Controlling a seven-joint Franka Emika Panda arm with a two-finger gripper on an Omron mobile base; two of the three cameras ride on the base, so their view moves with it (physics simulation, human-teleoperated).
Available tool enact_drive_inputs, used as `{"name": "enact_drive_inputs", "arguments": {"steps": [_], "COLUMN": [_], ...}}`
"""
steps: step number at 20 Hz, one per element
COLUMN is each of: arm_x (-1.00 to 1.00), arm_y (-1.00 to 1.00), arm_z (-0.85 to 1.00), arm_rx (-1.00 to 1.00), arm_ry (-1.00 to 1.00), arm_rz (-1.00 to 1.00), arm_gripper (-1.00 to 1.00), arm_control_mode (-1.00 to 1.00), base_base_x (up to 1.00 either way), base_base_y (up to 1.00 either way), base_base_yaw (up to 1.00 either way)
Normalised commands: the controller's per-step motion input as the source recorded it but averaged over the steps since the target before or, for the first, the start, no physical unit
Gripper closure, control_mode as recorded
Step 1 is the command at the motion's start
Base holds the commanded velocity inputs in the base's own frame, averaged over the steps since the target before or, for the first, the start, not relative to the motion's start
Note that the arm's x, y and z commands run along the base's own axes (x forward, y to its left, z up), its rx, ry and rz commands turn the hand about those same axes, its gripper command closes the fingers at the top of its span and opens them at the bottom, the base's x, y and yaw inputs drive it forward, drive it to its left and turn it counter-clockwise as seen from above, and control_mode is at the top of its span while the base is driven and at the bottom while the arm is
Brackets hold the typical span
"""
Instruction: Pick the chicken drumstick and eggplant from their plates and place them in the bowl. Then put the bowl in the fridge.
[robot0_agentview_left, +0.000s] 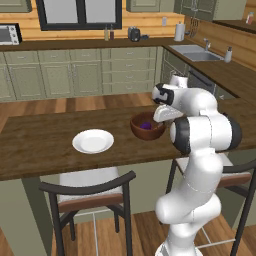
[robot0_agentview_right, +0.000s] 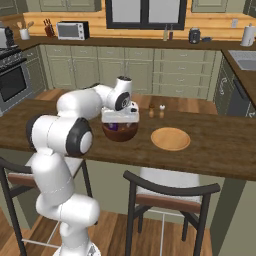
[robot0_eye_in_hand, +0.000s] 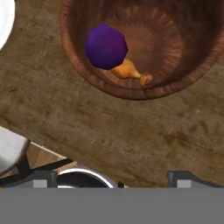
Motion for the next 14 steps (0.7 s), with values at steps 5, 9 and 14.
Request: {"name": "enact_drive_inputs", "arguments": {"steps": [5, 9, 14], "arm_x": [0.16, 0.34, 0.27], "arm_y": [0.01, 0.01, 0.00], "arm_z": [-0.17, -0.15, -0.09], "arm_rx": [0.00, 0.00, 0.06], "arm_ry": [0.00, 0.01, 0.06], "arm_rz": [-0.48, -0.45, -0.37], "arm_gripper": [-1.00, -1.00, -1.00], "arm_control_mode": [-1.00, -1.00, -1.00], "base_base_x": [0.00, 0.00, 0.00], "base_base_y": [0.00, 0.00, 0.00], "base_base_yaw": [0.00, 0.00, 0.00]}}
